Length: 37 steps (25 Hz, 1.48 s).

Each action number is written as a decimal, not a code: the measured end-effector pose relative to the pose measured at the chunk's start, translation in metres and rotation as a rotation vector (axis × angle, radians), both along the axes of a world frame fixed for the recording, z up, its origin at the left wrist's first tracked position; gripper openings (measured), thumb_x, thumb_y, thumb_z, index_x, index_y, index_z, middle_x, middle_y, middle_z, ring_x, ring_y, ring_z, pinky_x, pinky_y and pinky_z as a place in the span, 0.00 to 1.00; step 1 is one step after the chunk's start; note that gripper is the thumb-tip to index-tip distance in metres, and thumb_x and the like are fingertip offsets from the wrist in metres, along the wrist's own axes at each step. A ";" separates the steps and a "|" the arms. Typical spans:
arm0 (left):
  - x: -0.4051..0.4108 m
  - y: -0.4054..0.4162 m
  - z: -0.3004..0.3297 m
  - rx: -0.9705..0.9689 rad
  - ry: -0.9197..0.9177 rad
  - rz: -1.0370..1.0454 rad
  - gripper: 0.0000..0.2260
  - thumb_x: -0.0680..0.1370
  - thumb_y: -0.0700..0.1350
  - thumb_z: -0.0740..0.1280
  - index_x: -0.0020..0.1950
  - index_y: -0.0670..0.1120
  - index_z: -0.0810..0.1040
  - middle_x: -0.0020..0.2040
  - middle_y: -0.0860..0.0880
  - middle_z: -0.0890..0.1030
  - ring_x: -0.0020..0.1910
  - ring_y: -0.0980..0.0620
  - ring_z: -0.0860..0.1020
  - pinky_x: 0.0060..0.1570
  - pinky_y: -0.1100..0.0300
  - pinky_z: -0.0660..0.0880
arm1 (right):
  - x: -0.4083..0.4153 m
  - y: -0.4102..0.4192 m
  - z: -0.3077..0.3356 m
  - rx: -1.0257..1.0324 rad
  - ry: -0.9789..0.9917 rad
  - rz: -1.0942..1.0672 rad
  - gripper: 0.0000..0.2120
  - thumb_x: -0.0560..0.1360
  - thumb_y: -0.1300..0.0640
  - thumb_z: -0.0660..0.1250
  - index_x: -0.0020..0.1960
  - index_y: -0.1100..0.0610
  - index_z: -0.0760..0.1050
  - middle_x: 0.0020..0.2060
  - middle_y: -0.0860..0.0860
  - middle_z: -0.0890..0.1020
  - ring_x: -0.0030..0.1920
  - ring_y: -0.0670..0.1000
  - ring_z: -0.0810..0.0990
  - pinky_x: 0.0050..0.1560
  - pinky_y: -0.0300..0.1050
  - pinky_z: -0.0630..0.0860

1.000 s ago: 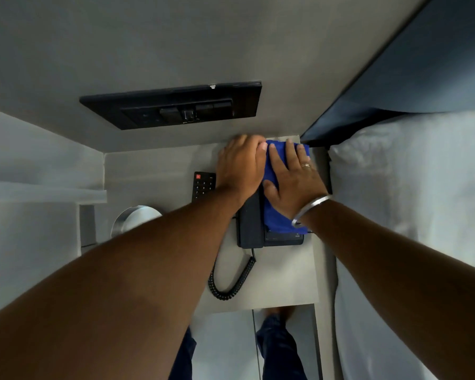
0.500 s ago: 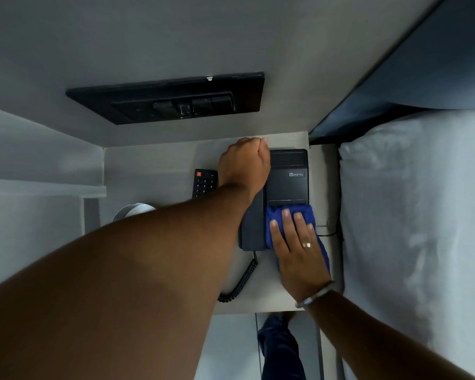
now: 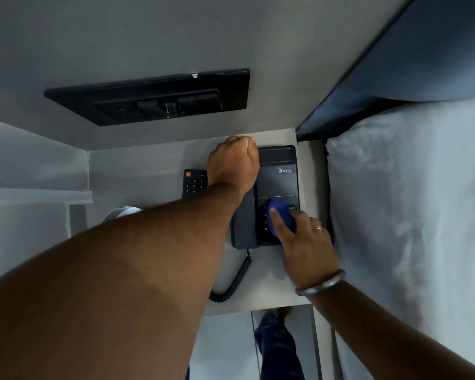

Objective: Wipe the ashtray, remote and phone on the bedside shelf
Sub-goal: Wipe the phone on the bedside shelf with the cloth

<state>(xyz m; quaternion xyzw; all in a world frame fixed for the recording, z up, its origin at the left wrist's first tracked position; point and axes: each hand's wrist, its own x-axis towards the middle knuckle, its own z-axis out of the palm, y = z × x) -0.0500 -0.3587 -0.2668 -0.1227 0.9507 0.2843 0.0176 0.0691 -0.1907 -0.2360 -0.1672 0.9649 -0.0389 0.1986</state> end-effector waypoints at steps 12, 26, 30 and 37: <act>0.000 -0.004 -0.002 -0.015 0.012 -0.050 0.17 0.83 0.47 0.55 0.44 0.42 0.80 0.41 0.44 0.81 0.38 0.45 0.77 0.37 0.55 0.69 | -0.012 0.008 0.008 0.086 -0.070 -0.062 0.33 0.66 0.61 0.70 0.70 0.53 0.69 0.54 0.64 0.76 0.48 0.66 0.77 0.47 0.60 0.79; -0.002 -0.004 -0.005 -0.039 -0.003 -0.044 0.17 0.83 0.47 0.55 0.42 0.43 0.78 0.40 0.44 0.80 0.36 0.45 0.75 0.36 0.54 0.69 | 0.010 0.005 0.001 0.029 0.020 -0.202 0.33 0.59 0.65 0.77 0.63 0.57 0.75 0.46 0.64 0.79 0.40 0.66 0.79 0.37 0.60 0.80; 0.000 -0.002 -0.005 -0.033 0.014 -0.044 0.17 0.83 0.47 0.55 0.41 0.43 0.78 0.38 0.45 0.79 0.36 0.45 0.75 0.35 0.55 0.69 | 0.027 -0.024 -0.002 -0.102 0.029 -0.157 0.33 0.58 0.65 0.77 0.62 0.61 0.76 0.42 0.63 0.80 0.36 0.63 0.80 0.34 0.57 0.80; -0.002 -0.003 -0.004 -0.021 0.008 -0.044 0.17 0.83 0.47 0.55 0.41 0.42 0.78 0.41 0.43 0.81 0.38 0.43 0.76 0.37 0.52 0.72 | 0.037 0.021 -0.006 -0.007 0.054 -0.170 0.39 0.55 0.67 0.79 0.65 0.58 0.75 0.42 0.65 0.80 0.35 0.65 0.79 0.32 0.59 0.79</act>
